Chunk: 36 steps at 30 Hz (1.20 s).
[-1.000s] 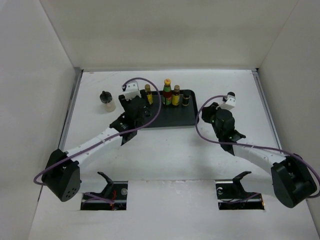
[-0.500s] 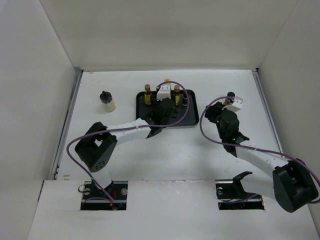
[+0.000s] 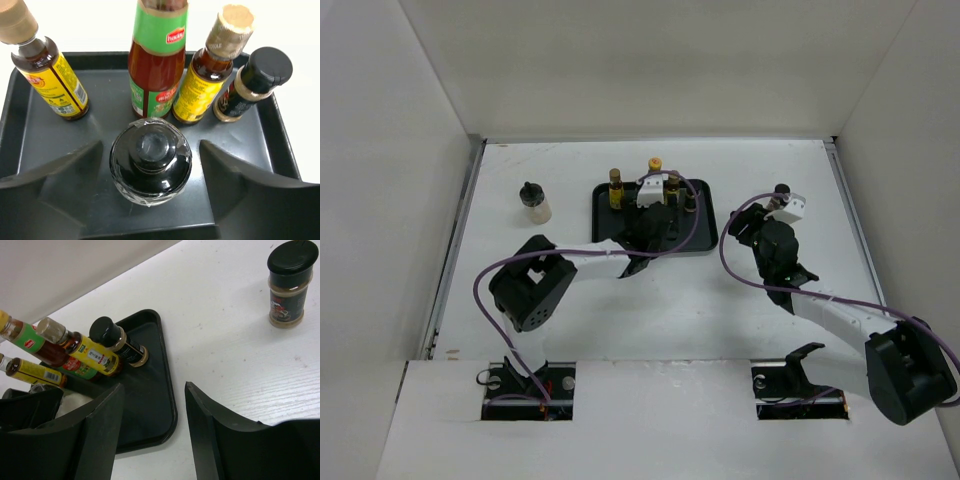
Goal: Organize the condiment bottles
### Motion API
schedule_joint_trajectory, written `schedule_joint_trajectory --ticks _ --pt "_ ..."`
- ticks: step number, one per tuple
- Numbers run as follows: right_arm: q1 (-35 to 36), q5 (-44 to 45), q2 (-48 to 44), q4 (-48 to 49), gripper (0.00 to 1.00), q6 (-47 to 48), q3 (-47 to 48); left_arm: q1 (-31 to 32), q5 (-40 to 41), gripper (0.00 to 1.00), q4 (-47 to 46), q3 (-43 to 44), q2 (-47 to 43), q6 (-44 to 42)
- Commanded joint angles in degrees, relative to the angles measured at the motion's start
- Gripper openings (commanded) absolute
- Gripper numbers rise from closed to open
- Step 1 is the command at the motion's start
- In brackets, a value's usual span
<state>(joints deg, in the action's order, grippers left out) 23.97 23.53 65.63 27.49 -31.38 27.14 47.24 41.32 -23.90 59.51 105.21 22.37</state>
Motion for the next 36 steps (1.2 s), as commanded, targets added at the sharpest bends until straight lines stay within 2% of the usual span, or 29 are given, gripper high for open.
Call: schedule_joint_trajectory --ticks 1,3,9,11,15,18,21,26,30,36 --pt "-0.11 0.38 0.29 2.66 0.59 -0.44 0.29 0.08 2.01 0.84 -5.81 -2.19 -5.96 0.31" --pt "-0.11 0.38 0.73 2.66 0.61 -0.44 0.46 0.08 2.27 0.87 -6.33 -3.86 -10.09 -0.13" --pt "-0.11 0.29 1.96 2.66 0.67 -0.44 0.73 -2.98 3.59 0.86 -1.08 -8.96 -24.85 -0.49" --pt "-0.11 0.29 2.14 2.66 0.67 -0.44 0.73 -5.62 4.03 0.86 3.05 -10.37 -28.81 -0.40" --pt "-0.11 0.29 1.88 2.66 0.69 -0.44 0.90 -15.44 3.07 0.86 15.51 -10.29 -32.70 2.49" --pt "-0.02 0.38 1.70 2.66 0.71 -0.44 0.90 -24.93 -0.78 0.87 21.16 -8.27 -31.04 5.39" --pt "-0.02 0.29 1.70 2.66 0.74 -0.44 0.81 -30.66 -3.70 0.87 21.27 -6.08 -27.88 7.60" --pt "-0.02 0.29 2.75 2.75 0.76 -0.35 1.08 -35.42 -4.84 0.86 24.24 2.18 -17.95 7.07" --pt "-0.02 0.20 2.93 2.75 0.76 -0.27 1.34 -36.92 -4.67 0.86 25.57 7.11 -12.58 5.93" --pt "-0.02 0.20 2.75 2.75 0.77 -0.09 1.25 -39.03 -3.00 0.83 25.48 8.44 -8.71 4.96"
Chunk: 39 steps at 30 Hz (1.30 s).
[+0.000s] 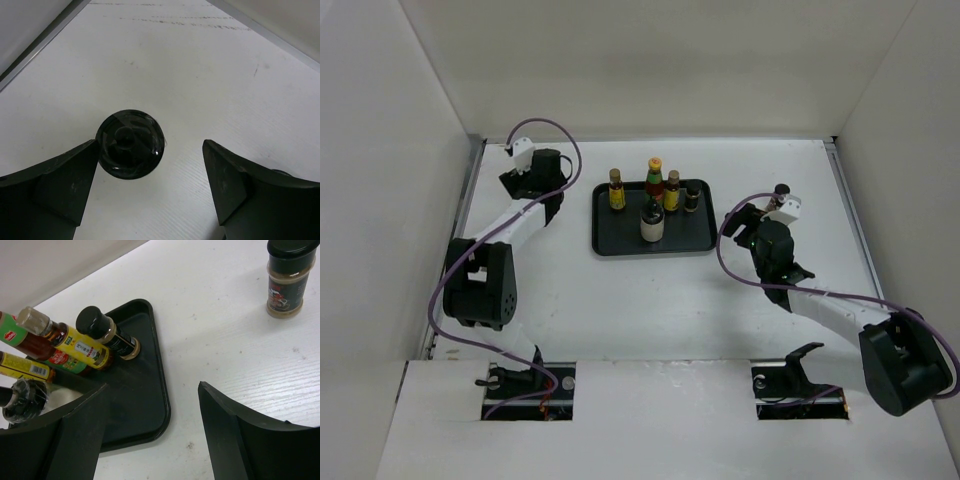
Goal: Organize the condiment bottles
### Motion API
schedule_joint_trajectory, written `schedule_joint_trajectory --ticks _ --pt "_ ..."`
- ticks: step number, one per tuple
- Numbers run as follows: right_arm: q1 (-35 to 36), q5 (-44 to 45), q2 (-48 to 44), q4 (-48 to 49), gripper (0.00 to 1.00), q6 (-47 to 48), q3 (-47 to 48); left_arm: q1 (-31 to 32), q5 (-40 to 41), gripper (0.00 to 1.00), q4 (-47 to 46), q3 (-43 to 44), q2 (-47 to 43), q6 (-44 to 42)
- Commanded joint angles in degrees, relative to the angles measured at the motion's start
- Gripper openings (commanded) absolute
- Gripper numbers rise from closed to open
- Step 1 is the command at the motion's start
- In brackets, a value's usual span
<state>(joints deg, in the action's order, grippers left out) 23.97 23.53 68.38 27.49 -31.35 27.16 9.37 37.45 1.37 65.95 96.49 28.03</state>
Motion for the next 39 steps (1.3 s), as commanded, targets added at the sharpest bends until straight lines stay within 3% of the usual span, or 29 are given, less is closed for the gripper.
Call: schedule_joint_trajectory --ticks 1,18,23,26,30,34,39 --pt "-0.02 0.20 0.00 2.75 0.77 -0.11 1.23 -1.41 0.87 0.82 -0.05 1.64 0.19 -0.70" --pt "0.25 0.20 0.88 2.49 0.77 -0.02 1.76 -2.91 0.34 0.74 -1.01 -0.03 3.97 -0.08" --pt "0.33 0.20 1.05 2.49 0.77 0.06 1.76 -3.00 0.25 0.44 -2.33 -1.35 2.22 0.36" --pt "0.33 0.20 0.97 2.49 0.77 0.06 1.85 -2.21 1.04 0.40 -4.26 -3.89 -2.34 0.36" --pt "0.42 0.20 0.62 2.40 0.77 0.06 1.76 1.65 3.41 0.39 -7.60 -10.65 -12.00 0.36" --pt "0.42 0.20 0.09 2.40 0.77 0.06 1.58 9.90 5.35 0.39 -9.19 -17.95 -21.06 0.18" --pt "0.42 0.29 -0.18 2.40 0.77 0.06 1.50 19.22 5.17 0.39 -9.19 -20.95 -26.00 0.71"
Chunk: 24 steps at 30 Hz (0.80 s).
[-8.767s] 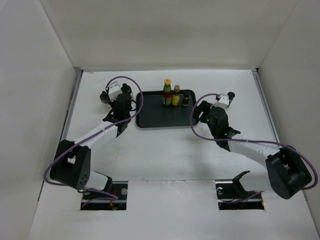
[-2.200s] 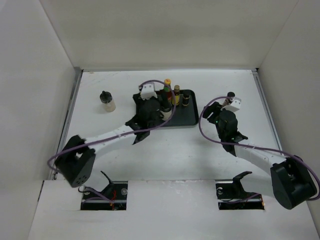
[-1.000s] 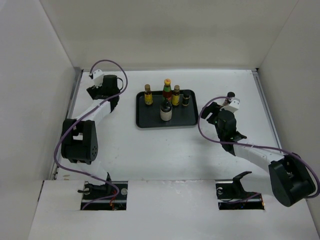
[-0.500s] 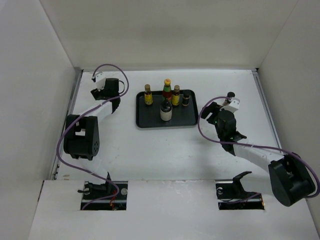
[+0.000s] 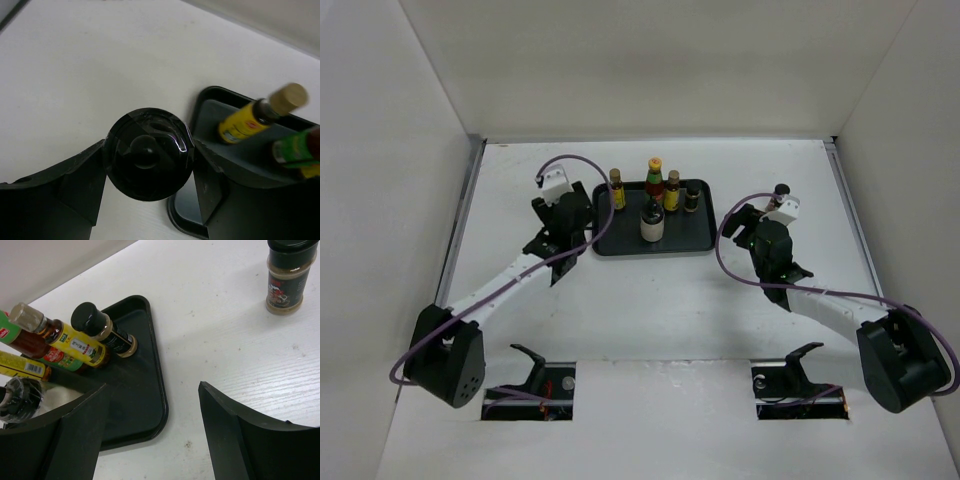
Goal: Organize the condiment bottles
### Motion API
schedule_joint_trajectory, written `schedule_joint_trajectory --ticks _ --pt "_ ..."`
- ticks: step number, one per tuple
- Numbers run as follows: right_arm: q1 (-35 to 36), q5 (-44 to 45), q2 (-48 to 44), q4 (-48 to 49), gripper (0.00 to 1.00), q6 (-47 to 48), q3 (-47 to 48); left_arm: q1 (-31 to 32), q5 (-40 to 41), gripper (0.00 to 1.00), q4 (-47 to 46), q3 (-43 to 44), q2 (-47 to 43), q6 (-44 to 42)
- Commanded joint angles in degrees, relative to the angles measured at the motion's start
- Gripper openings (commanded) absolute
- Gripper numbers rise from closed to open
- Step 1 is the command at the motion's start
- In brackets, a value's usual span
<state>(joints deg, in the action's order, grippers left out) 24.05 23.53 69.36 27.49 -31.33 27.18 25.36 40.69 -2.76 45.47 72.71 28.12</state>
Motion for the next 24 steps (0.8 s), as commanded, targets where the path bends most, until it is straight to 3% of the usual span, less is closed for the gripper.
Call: schedule_joint_trajectory --ticks 1,6,18,22,24 --pt "0.33 0.29 -1.16 2.40 0.77 0.04 1.47 4.89 1.77 0.39 -5.41 -0.30 -2.04 0.62" --pt "0.33 0.38 -0.11 2.49 0.77 0.13 1.56 10.27 1.24 0.39 -9.35 2.33 3.92 0.71" --pt "0.51 0.55 0.25 2.75 0.77 0.22 1.74 12.12 -2.72 0.42 -17.62 3.66 15.00 0.45" --pt "0.69 0.73 0.86 2.75 0.77 0.22 2.00 12.21 -3.95 0.48 -18.94 2.96 16.50 0.36" --pt "0.69 1.34 0.86 2.92 0.77 0.22 1.83 12.64 -3.86 0.55 -19.03 2.34 16.59 0.36"
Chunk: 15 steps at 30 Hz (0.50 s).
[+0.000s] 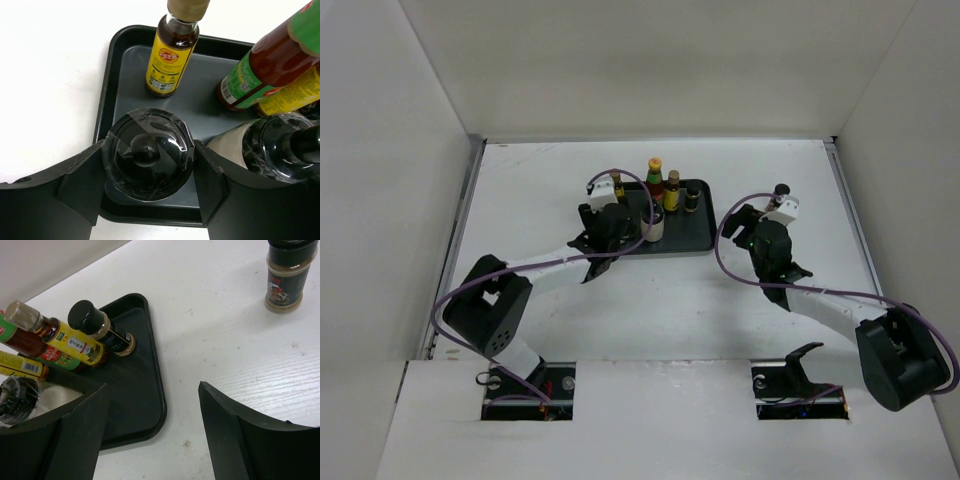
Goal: Organize the condiment bottles
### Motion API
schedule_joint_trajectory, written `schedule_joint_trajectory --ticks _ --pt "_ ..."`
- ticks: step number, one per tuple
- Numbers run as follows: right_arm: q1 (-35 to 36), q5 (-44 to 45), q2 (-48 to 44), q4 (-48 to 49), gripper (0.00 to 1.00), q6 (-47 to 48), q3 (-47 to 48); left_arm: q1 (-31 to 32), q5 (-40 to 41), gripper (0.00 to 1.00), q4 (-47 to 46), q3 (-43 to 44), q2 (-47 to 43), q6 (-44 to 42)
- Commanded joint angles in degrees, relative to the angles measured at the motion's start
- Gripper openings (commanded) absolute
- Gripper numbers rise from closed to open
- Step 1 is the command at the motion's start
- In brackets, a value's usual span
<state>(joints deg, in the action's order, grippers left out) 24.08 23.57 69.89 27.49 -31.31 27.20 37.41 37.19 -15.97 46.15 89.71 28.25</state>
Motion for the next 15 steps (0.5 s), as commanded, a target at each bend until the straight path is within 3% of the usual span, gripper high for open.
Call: schedule_joint_trajectory --ticks 1,5,10,12,14,15 --pt "0.66 1.74 0.25 3.10 0.77 0.37 1.72 0.86 -0.19 0.61 -5.83 1.31 -0.59 0.14" --pt "1.45 2.27 -0.19 3.19 0.81 1.34 1.89 1.04 0.08 0.76 -5.83 -0.36 -2.96 0.31" --pt "2.42 2.36 -0.36 2.31 0.79 1.52 3.47 2.89 0.08 0.85 -6.18 -2.29 -7.00 0.67" --pt "2.42 2.18 -1.59 0.82 0.73 1.78 4.61 3.41 0.51 0.90 -6.44 -3.78 -9.80 0.93" --pt "2.42 2.35 -3.52 -2.25 0.60 2.30 6.54 4.29 1.65 0.94 -7.76 -6.06 -13.49 1.28" --pt "2.42 2.18 -4.40 -4.44 0.46 2.48 8.29 5.16 2.27 0.95 -9.33 -8.07 -16.47 1.46"
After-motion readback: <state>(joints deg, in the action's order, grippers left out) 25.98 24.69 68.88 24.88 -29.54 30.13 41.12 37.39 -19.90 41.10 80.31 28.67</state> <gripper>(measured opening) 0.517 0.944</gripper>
